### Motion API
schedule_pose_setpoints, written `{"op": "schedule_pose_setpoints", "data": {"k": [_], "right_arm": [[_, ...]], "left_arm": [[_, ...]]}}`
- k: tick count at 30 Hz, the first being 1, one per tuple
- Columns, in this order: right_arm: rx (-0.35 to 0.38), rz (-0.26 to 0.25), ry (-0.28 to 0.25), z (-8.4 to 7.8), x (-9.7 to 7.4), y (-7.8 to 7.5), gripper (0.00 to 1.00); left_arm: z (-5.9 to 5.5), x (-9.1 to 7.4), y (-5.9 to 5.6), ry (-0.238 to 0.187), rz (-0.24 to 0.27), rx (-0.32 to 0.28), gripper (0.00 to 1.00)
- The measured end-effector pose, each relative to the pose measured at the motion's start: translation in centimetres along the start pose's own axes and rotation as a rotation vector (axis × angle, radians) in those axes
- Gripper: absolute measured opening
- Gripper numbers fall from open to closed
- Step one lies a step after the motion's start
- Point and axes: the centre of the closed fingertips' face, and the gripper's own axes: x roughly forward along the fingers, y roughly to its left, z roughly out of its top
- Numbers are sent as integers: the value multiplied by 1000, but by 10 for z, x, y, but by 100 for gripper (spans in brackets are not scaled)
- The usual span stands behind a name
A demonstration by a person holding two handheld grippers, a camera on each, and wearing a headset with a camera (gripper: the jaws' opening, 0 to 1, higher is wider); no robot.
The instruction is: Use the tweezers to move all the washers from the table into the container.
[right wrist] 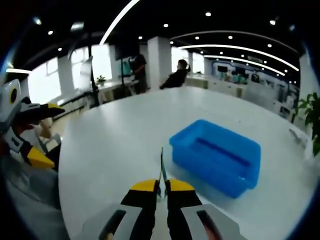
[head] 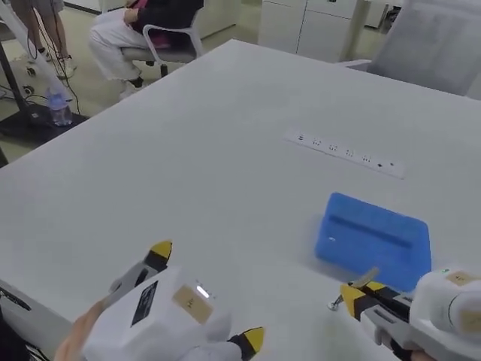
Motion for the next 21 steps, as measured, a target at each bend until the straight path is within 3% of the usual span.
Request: {"op": "schedule_pose_setpoints", "data": {"k": [10, 18, 21], "right_arm": [[-22, -14, -13, 2, 5, 2, 3], [8, 6, 25, 5, 2, 5, 2], [26, 6, 14, 10, -1, 4, 2]], "left_arm": [[4, -2, -1, -18, -10, -9, 90], [3, -2, -1, -15, -8, -9, 89], [2, -2, 0, -12, -5, -7, 89]]}}
